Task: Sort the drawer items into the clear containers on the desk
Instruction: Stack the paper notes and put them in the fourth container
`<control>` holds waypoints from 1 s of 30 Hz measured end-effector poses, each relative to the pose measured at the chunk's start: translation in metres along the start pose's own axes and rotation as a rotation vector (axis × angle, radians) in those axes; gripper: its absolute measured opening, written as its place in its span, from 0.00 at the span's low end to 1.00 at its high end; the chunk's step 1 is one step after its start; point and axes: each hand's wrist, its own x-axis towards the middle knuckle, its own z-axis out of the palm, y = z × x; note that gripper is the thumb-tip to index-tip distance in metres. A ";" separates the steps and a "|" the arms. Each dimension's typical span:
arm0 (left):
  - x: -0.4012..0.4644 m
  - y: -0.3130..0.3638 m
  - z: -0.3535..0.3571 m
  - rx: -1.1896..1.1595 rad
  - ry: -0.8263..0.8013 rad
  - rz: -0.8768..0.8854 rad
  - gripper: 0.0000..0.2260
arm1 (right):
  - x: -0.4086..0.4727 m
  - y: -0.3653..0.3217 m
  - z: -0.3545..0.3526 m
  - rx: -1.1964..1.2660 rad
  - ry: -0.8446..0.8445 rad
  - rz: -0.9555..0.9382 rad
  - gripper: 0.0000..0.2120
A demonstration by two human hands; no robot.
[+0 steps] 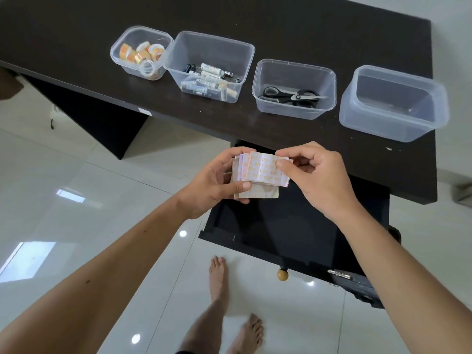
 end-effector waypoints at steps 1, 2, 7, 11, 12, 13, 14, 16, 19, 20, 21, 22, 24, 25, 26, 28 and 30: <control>0.002 0.001 0.001 0.002 -0.012 -0.001 0.28 | -0.001 0.000 -0.001 -0.013 0.009 -0.008 0.09; 0.003 0.001 0.003 0.005 -0.024 -0.003 0.28 | -0.002 0.000 -0.002 -0.026 0.016 -0.014 0.09; 0.011 0.003 0.012 -0.019 -0.053 -0.014 0.30 | -0.003 0.002 -0.012 -0.047 0.029 0.004 0.09; 0.016 0.003 0.018 -0.033 -0.082 -0.008 0.29 | -0.006 0.006 -0.017 -0.038 0.055 0.013 0.09; 0.018 0.004 0.019 -0.042 -0.085 -0.009 0.29 | -0.008 0.007 -0.018 -0.036 0.073 0.018 0.10; 0.019 0.005 0.020 -0.052 -0.093 -0.008 0.29 | -0.009 0.008 -0.019 -0.037 0.085 0.038 0.10; 0.021 0.007 0.022 -0.062 -0.103 -0.003 0.29 | -0.011 0.008 -0.021 -0.029 0.077 0.080 0.10; 0.024 0.013 0.025 -0.070 -0.133 0.015 0.29 | -0.012 0.006 -0.026 0.089 0.003 0.205 0.12; 0.032 0.028 0.030 -0.080 -0.169 0.021 0.28 | -0.011 -0.005 -0.041 0.359 -0.123 0.340 0.19; 0.034 0.036 0.033 -0.081 -0.175 0.023 0.28 | -0.011 -0.010 -0.048 0.391 -0.134 0.348 0.21; 0.037 0.044 0.038 -0.084 -0.185 0.027 0.28 | -0.009 -0.015 -0.055 0.407 -0.133 0.349 0.21; 0.040 0.052 0.043 -0.086 -0.199 0.027 0.28 | -0.009 -0.020 -0.062 0.415 -0.124 0.352 0.20; 0.047 0.070 0.054 -0.079 -0.230 0.028 0.27 | -0.006 -0.031 -0.079 0.420 -0.094 0.359 0.17; 0.050 0.078 0.059 -0.074 -0.239 0.023 0.27 | -0.006 -0.036 -0.085 0.419 -0.076 0.364 0.15; 0.054 0.088 0.065 -0.067 -0.247 0.018 0.27 | -0.005 -0.044 -0.095 0.421 -0.049 0.365 0.14; 0.062 0.112 0.077 -0.066 -0.260 0.006 0.28 | -0.002 -0.062 -0.113 0.415 -0.005 0.354 0.12; 0.070 0.138 0.090 -0.080 -0.247 -0.009 0.23 | 0.003 -0.076 -0.129 0.390 0.042 0.347 0.11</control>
